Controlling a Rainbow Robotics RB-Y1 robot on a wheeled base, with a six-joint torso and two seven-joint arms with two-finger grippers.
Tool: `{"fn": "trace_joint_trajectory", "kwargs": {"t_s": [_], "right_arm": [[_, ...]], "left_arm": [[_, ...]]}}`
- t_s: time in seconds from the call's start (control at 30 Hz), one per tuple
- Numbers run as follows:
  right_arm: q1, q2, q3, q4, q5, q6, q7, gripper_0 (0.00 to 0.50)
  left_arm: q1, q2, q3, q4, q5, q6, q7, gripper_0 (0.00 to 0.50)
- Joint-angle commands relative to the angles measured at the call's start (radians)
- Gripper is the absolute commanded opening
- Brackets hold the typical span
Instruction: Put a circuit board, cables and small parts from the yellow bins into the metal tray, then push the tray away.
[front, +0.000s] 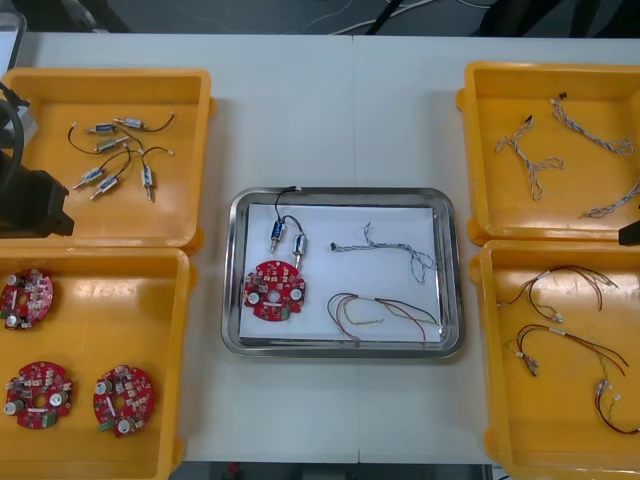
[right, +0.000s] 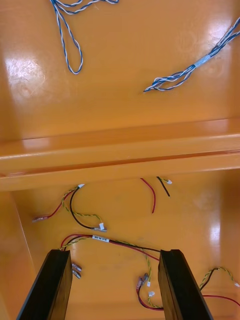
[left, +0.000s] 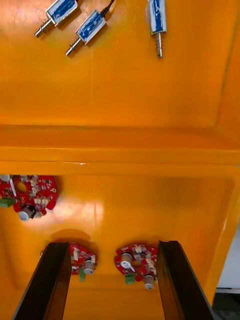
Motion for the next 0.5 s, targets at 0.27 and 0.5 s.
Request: {"fn": "trace_joint_trajectory", "kwargs": {"t_s": [0.27,0.5], "right_arm": [[0.006,-0.041,-0.030,-0.025,-0.005,0.003,-0.023,0.500],[0.015,-0.021,-0.013,-0.037,-0.018,0.003,-0.013,0.500]], "left_arm": [[0.031,0.018,0.029,-0.020,-0.031,-0.107,-0.052,0.500],[0.031,-0.004,0.029,-0.022,-0.018,-0.115,-0.053,0.500]]}}
